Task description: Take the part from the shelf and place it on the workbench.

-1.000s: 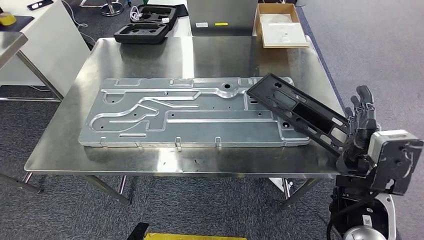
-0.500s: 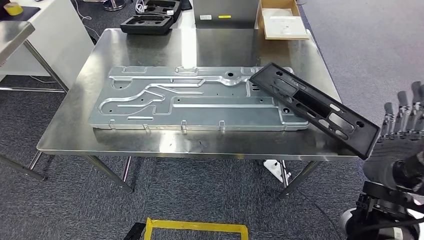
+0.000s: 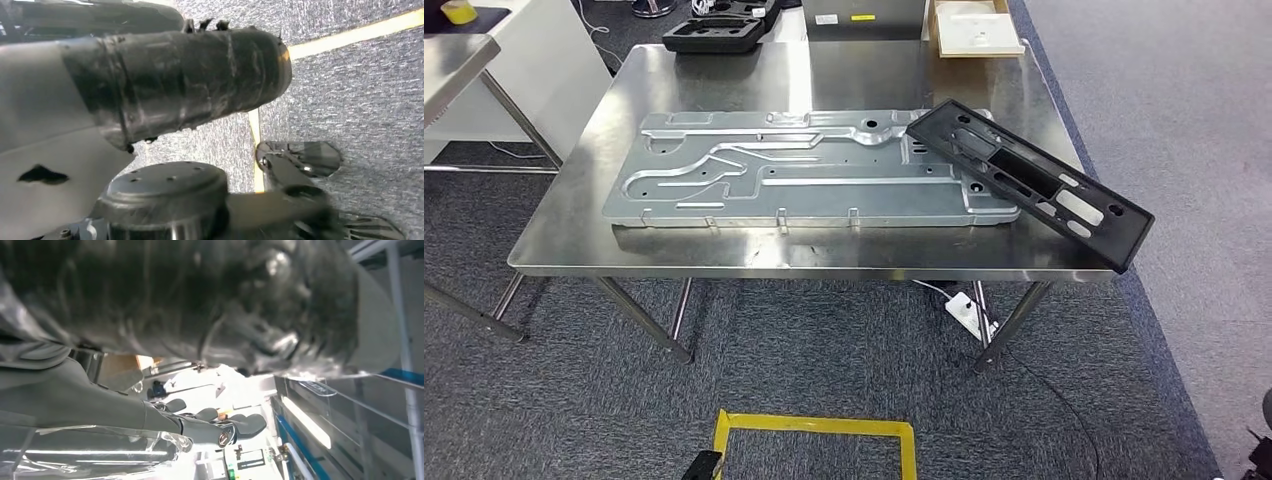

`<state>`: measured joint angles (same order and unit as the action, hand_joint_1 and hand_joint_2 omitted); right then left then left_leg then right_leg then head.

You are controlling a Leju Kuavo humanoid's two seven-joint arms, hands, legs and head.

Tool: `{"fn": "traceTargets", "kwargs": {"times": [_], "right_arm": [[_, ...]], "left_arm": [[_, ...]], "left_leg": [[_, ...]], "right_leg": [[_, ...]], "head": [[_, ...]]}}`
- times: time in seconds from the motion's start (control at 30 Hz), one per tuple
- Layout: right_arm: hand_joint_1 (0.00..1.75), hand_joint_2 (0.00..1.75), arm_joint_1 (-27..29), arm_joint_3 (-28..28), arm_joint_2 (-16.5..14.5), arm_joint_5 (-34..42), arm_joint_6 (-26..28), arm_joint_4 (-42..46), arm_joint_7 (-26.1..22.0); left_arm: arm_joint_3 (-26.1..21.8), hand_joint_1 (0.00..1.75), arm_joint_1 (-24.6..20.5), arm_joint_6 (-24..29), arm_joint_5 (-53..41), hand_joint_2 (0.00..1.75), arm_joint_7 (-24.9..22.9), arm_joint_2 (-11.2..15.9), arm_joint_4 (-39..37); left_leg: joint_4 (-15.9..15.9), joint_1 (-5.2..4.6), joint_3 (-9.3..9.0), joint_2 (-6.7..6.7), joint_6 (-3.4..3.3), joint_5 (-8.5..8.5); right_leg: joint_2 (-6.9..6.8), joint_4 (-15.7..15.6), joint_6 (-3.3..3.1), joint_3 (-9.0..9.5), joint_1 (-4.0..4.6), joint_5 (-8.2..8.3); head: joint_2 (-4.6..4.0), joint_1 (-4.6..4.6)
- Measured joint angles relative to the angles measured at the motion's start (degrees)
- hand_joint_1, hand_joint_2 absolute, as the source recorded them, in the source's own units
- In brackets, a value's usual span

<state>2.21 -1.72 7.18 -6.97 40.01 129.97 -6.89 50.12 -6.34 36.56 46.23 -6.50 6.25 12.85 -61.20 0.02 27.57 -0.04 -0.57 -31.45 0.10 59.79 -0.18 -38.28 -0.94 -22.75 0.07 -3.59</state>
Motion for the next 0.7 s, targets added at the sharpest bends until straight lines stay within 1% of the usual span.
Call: {"fn": "traceTargets", "kwargs": {"times": [0.03, 0.07, 0.1, 0.13, 0.17, 0.2, 0.23, 0.27, 0.3, 0.33, 0.37, 0.4, 0.43, 0.47, 0.5, 0.53, 0.57, 0.6, 0.63, 0.67, 0.7], "right_arm": [[0.0, 0.0, 0.27, 0.19, -0.51, -0.06, -0.01, 0.4, 0.08], [0.0, 0.0, 0.54, 0.31, -0.93, -0.49, -0.02, 0.55, 0.19], [0.0, 0.0, 0.75, 0.35, -1.24, -1.28, -0.03, 0.55, 0.34], [0.0, 0.0, 0.94, 0.33, -1.44, -2.32, -0.03, 0.55, 0.6], [0.0, 0.0, 1.08, 0.32, -1.56, -3.37, -0.04, 0.56, 0.81], [0.0, 0.0, 1.15, 0.28, -1.63, -4.3, -0.04, 0.56, 1.07], [0.0, 0.0, 1.24, 0.21, -1.69, -5.02, -0.04, 0.56, 1.31], [0.0, 0.0, 1.33, 0.12, -1.75, -5.66, -0.04, 0.56, 1.63], [0.0, 0.0, 1.42, 0.02, -1.8, -6.33, -0.04, 0.56, 2.02], [0.0, 0.0, 1.47, -0.09, -1.85, -7.0, -0.04, 0.56, 2.49], [0.0, 0.0, 1.48, -0.22, -1.88, -7.66, -0.04, 0.56, 2.98], [0.0, 0.0, 1.47, -0.41, -1.89, -8.25, -0.04, 0.56, 3.42], [0.0, 0.0, 1.44, -0.63, -1.9, -8.72, -0.04, 0.56, 3.84], [0.0, 0.0, 1.36, -0.85, -1.9, -9.06, -0.04, 0.56, 4.17], [0.0, 0.0, 1.26, -1.03, -1.91, -9.36, -0.04, 0.57, 4.45], [0.0, 0.0, 1.16, -1.16, -1.92, -9.57, -0.04, 0.57, 4.74], [0.0, 0.0, 1.08, -1.27, -1.93, -9.74, -0.04, 0.58, 4.98], [0.0, 0.0, 1.06, -1.38, -1.93, -9.9, -0.04, 0.57, 5.2], [0.0, 0.0, 1.04, -1.5, -1.94, -10.03, -0.04, 0.57, 5.41], [0.0, 0.0, 1.02, -1.64, -1.95, -10.19, -0.04, 0.56, 5.56], [0.0, 0.0, 0.97, -1.81, -1.96, -10.45, -0.05, 0.56, 5.8]], "left_arm": [[-0.01, 0.0, -0.14, 0.07, -0.09, 0.0, -0.1, 0.0, 0.0], [-0.01, 0.0, -0.23, 0.16, -0.17, 0.0, -0.16, 0.0, 0.0], [-0.02, 0.0, -0.24, 0.26, -0.21, 0.0, -0.17, -0.01, 0.0], [-0.02, 0.0, -0.22, 0.35, -0.23, 0.0, -0.17, -0.02, 0.0], [-0.02, 0.0, -0.19, 0.41, -0.25, 0.0, -0.18, -0.02, 0.0], [-0.02, 0.0, -0.17, 0.44, -0.26, 0.0, -0.19, -0.02, 0.0], [-0.02, 0.0, -0.17, 0.47, -0.26, 0.0, -0.19, -0.02, 0.0], [-0.02, 0.0, -0.16, 0.49, -0.27, 0.0, -0.21, -0.01, 0.0], [-0.02, 0.0, -0.16, 0.5, -0.27, 0.0, -0.25, -0.01, 0.0], [-0.02, 0.0, -0.16, 0.51, -0.27, 0.0, -0.29, -0.02, 0.0], [-0.02, 0.0, -0.16, 0.51, -0.27, 0.0, -0.33, -0.04, 0.0], [-0.02, 0.0, -0.16, 0.51, -0.27, 0.0, -0.36, -0.07, 0.0], [-0.02, 0.0, -0.16, 0.51, -0.27, 0.0, -0.38, -0.09, 0.0], [-0.02, 0.0, -0.16, 0.53, -0.27, 0.0, -0.39, -0.11, 0.0], [-0.02, 0.0, -0.15, 0.55, -0.27, 0.0, -0.42, -0.11, 0.0], [-0.02, 0.0, -0.15, 0.59, -0.27, 0.0, -0.44, -0.11, 0.0], [-0.02, 0.0, -0.15, 0.63, -0.27, 0.0, -0.47, -0.11, 0.0], [-0.02, 0.0, -0.15, 0.65, -0.27, 0.0, -0.5, -0.1, -0.01], [-0.02, 0.0, -0.12, 0.66, -0.27, 0.0, -0.54, -0.07, -0.01], [-0.02, 0.0, -0.07, 0.66, -0.27, 0.0, -0.6, -0.04, -0.01], [-0.02, 0.0, 0.01, 0.65, -0.26, 0.0, -0.65, -0.06, -0.01]], "left_leg": [[2.65, -0.23, -1.55, -0.03, -0.25, -0.58], [4.14, -0.46, -2.13, -0.04, -0.51, -0.9], [4.7, -0.48, -1.94, 0.0, -0.79, -0.44], [4.91, -0.44, -1.51, 0.16, -1.17, 0.33], [5.13, -0.32, -0.94, 0.33, -1.62, 1.13], [5.34, -0.17, -0.2, 0.53, -2.05, 1.97], [5.32, -0.16, 0.63, 0.7, -2.37, 2.67], [5.28, -0.2, 1.57, 0.77, -2.62, 3.35], [5.17, -0.27, 2.46, 0.84, -2.72, 4.06], [5.01, -0.34, 3.4, 0.89, -2.7, 4.76], [4.75, -0.39, 4.4, 0.92, -2.63, 5.44], [4.39, -0.4, 5.46, 0.93, -2.5, 6.02], [3.92, -0.39, 6.48, 0.92, -2.33, 6.52], [3.35, -0.46, 7.39, 0.89, -2.12, 6.89], [2.8, -0.53, 8.1, 0.85, -1.85, 7.22], [2.41, -0.57, 8.55, 0.82, -1.53, 7.6], [2.22, -0.61, 8.85, 0.78, -1.2, 8.03], [2.19, -0.55, 9.01, 0.76, -0.86, 8.52], [2.04, -0.42, 9.21, 0.69, -0.54, 8.58], [1.39, -0.33, 9.59, 0.6, -0.22, 7.75], [-0.31, -0.17, 10.22, 0.53, 0.13, 5.71]], "right_leg": [[-0.03, -0.14, 0.3, -0.06, -0.02, 0.56], [-0.06, -0.42, 0.68, -0.05, -0.06, 1.21], [-0.03, -0.77, 1.09, -0.04, -0.07, 1.89], [0.06, -0.83, 1.41, -0.21, -0.14, 1.85], [0.1, -0.15, 1.65, -0.62, -0.13, 0.71], [0.14, 1.76, 1.79, -1.29, -0.13, -1.69], [0.13, 4.79, 1.85, -2.11, -0.21, -4.89], [0.09, 8.59, 1.95, -2.88, -0.19, -7.88], [0.09, 12.24, 2.06, -3.38, -0.19, -9.69], [0.09, 14.71, 2.15, -3.26, -0.17, -9.86], [0.09, 15.61, 2.2, -2.41, -0.16, -8.82], [0.09, 14.46, 2.18, -0.57, -0.16, -7.12], [0.08, 11.59, 2.09, 2.19, -0.17, -5.82], [0.08, 7.45, 1.98, 5.46, -0.09, -5.76], [0.1, 3.29, 1.81, 8.41, 0.01, -6.55], [0.11, 0.2, 1.59, 10.28, 0.13, -7.58], [0.13, -1.62, 1.33, 11.1, 0.3, -8.36], [0.12, -2.16, 0.98, 10.95, 0.31, -8.32], [-0.01, -2.18, 0.58, 10.49, 0.24, -7.81], [-0.12, -2.25, 0.2, 10.06, 0.16, -7.25], [-0.23, -2.34, -0.23, 9.47, 0.03, -6.62]], "head": [[0.0, 0.01], [0.0, -0.09], [0.0, -0.08], [0.0, -0.14], [0.0, -0.13], [0.0, 0.07], [0.0, 0.17], [0.0, 0.26], [0.0, 0.34], [0.0, 0.34], [0.0, 0.34], [0.0, 0.37], [0.0, 0.35], [0.0, 0.37], [0.0, 0.31], [0.0, 0.27], [0.0, 0.26], [0.0, 0.23], [0.0, 0.35], [0.0, 0.4], [0.0, 0.33]]}}
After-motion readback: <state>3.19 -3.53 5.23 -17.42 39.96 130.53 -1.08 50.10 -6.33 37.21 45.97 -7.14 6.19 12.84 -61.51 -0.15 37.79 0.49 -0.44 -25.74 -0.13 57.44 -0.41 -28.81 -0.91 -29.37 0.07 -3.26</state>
